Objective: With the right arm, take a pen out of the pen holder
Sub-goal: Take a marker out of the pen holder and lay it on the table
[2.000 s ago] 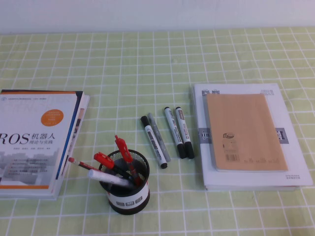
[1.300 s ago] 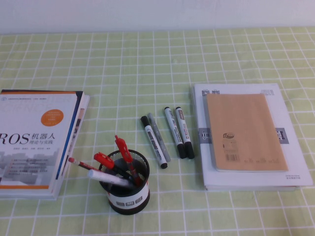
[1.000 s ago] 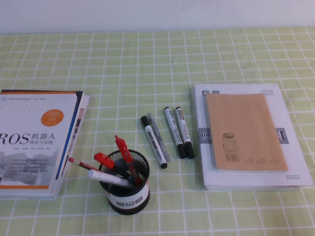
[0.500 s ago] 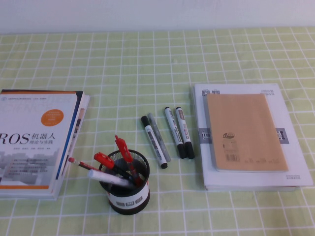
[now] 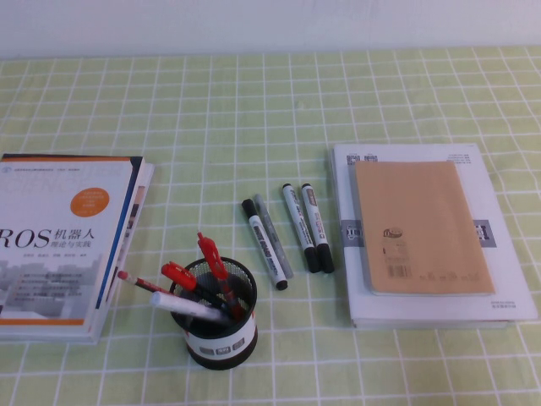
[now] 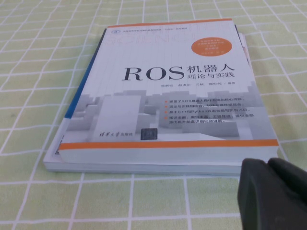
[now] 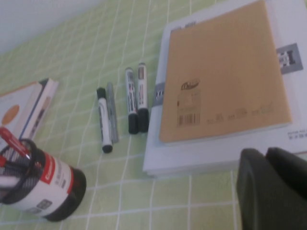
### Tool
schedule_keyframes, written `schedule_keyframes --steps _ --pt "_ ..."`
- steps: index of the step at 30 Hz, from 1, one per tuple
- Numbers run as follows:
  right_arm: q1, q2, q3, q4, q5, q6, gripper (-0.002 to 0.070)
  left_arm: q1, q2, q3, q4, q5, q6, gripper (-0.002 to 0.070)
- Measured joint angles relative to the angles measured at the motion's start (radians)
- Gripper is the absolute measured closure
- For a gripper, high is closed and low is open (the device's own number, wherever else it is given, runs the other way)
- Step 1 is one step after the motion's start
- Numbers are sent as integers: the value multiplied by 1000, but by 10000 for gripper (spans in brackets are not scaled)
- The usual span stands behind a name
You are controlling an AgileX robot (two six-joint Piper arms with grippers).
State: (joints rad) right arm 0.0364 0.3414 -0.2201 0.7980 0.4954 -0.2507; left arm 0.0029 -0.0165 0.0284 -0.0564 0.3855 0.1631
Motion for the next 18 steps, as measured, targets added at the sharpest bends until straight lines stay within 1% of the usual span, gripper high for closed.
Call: schedule_keyframes --steps 6,11,15,18 --pt "0 246 -106 -2 100 -114 689 0 0 0 0 0 0 681" --pt "14 417 -177 -26 103 -152 689 0 0 0 0 0 0 681" --pt "113 533 -253 -83 47 -131 689 0 0 0 0 0 0 681" --pt "258 632 -324 -131 -26 -85 689 0 0 0 0 0 0 681"
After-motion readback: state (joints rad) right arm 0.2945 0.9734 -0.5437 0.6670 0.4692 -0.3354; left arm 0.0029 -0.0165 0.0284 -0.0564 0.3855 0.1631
